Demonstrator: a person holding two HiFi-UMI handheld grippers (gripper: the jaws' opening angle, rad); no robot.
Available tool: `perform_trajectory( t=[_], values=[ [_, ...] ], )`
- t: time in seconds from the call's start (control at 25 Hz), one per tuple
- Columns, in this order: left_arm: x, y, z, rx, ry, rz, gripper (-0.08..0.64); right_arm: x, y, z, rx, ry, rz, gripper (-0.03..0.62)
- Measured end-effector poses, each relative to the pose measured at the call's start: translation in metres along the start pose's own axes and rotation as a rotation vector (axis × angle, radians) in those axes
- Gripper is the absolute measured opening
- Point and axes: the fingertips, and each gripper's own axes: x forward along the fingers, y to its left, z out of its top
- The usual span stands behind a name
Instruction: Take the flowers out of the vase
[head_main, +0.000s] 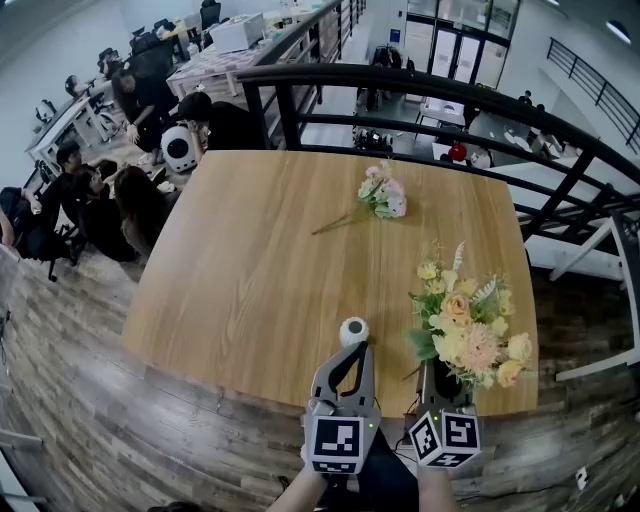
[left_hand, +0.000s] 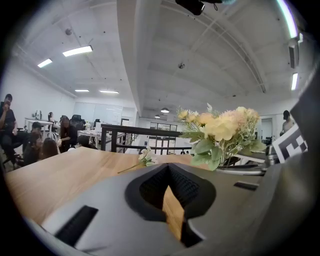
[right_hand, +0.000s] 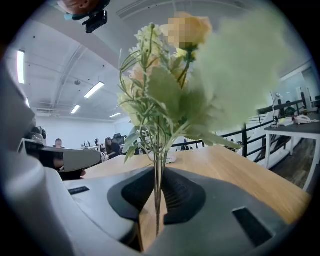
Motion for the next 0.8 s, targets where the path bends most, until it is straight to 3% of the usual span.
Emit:
perform_trajectory(
  t=[0.8],
  values=[
    [-0.0027, 0.0006, 0.0061, 0.001, -0.016, -0.001, 0.025, -0.0018, 0.0027, 0.003, -0.014, -0.003, -0.003, 0.061]
  ],
)
